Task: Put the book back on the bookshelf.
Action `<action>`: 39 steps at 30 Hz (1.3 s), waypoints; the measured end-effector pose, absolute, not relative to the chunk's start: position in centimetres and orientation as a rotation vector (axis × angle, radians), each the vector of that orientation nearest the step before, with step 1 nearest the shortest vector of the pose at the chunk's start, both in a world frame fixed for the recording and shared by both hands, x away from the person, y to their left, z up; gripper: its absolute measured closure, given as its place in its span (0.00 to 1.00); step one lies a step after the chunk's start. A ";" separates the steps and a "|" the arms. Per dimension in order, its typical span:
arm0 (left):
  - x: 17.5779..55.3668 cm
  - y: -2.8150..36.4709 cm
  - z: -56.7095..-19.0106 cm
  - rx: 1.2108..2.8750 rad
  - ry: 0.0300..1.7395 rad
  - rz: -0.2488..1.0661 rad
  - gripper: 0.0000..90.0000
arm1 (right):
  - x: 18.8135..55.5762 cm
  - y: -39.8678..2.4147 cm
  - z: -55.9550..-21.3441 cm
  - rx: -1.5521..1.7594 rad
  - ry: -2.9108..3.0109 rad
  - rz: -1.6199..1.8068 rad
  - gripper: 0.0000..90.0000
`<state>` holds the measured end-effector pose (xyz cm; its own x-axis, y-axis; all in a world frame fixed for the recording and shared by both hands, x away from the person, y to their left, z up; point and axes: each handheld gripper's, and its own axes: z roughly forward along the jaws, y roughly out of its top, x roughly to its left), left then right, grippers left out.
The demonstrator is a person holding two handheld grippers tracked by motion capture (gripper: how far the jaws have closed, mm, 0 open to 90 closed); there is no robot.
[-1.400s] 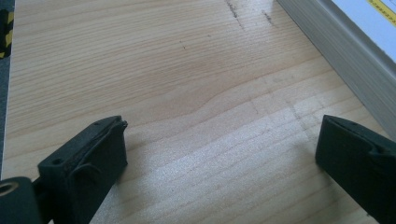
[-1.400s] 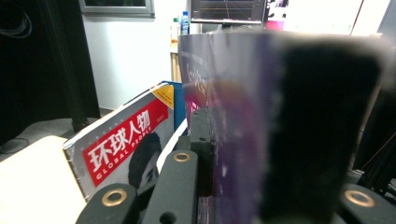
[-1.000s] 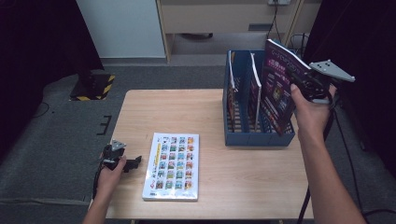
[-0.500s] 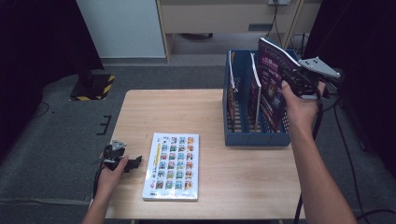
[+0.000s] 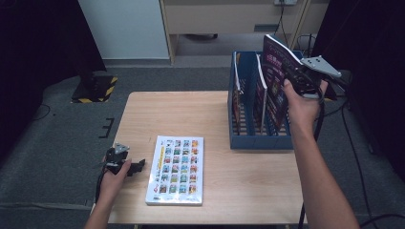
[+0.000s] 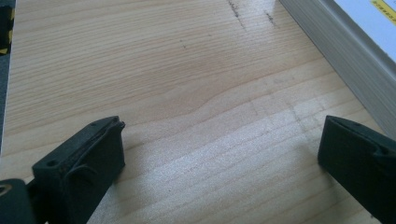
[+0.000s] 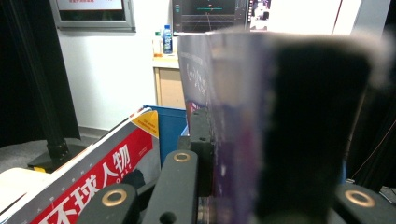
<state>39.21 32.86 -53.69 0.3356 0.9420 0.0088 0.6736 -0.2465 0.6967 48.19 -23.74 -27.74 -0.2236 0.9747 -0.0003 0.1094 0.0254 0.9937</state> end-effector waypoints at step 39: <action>39.3 32.8 -53.7 2.007 1.412 0.583 0.00 | 50.8 -22.6 -30.0 1.172 1.436 1.296 0.93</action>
